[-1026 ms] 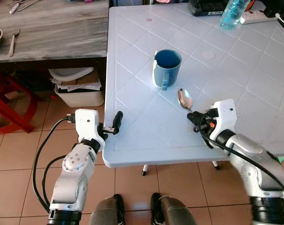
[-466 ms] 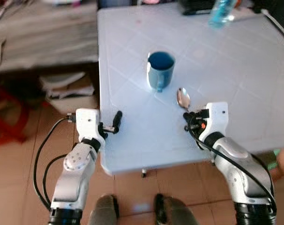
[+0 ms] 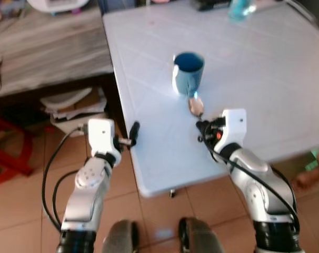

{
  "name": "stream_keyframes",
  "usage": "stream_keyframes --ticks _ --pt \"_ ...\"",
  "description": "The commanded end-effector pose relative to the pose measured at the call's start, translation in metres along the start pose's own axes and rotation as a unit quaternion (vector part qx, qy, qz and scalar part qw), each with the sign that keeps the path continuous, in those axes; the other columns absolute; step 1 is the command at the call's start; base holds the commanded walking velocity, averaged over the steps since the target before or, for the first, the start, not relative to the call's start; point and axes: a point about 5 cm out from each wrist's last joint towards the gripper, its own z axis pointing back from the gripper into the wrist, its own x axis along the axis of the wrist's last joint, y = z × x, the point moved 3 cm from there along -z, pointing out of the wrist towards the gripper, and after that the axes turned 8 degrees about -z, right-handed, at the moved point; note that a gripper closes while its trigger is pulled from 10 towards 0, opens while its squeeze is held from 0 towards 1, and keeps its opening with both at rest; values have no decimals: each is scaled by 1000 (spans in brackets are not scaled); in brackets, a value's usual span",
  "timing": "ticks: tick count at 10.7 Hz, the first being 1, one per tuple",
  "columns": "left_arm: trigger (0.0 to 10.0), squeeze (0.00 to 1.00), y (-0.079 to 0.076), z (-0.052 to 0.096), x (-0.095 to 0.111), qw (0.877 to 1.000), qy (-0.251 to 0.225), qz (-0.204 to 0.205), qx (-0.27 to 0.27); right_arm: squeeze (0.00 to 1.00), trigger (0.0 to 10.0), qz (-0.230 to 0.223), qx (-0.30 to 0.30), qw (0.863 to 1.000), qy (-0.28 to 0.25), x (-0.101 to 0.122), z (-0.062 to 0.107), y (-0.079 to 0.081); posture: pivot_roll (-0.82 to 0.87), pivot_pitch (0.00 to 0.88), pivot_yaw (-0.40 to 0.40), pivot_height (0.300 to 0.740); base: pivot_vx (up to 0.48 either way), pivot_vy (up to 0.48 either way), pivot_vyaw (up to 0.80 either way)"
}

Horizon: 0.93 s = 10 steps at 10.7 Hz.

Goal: Setting the table

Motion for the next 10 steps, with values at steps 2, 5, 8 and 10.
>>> stream_keyframes --ticks 2,5,8,10 --pt "10000 0 7 5 -7 1000 11 -2 8 0 0 -26 13 996 83 -42 -1 9 -59 207 50 740 0 300 0" --pt "10000 0 7 3 -7 1000 13 -4 7 0 0 -30 12 996 87 -46 -2 12 -61 207 52 740 0 320 0" --pt "10000 0 9 0 -7 1000 13 -11 19 0 0 36 23 999 -25 -10 -8 21 -63 203 47 740 0 480 0" --pt "10000 0 10 -3 -3 999 0 -6 35 0 0 25 7 997 -69 5 -9 14 -65 195 44 740 0 471 0"
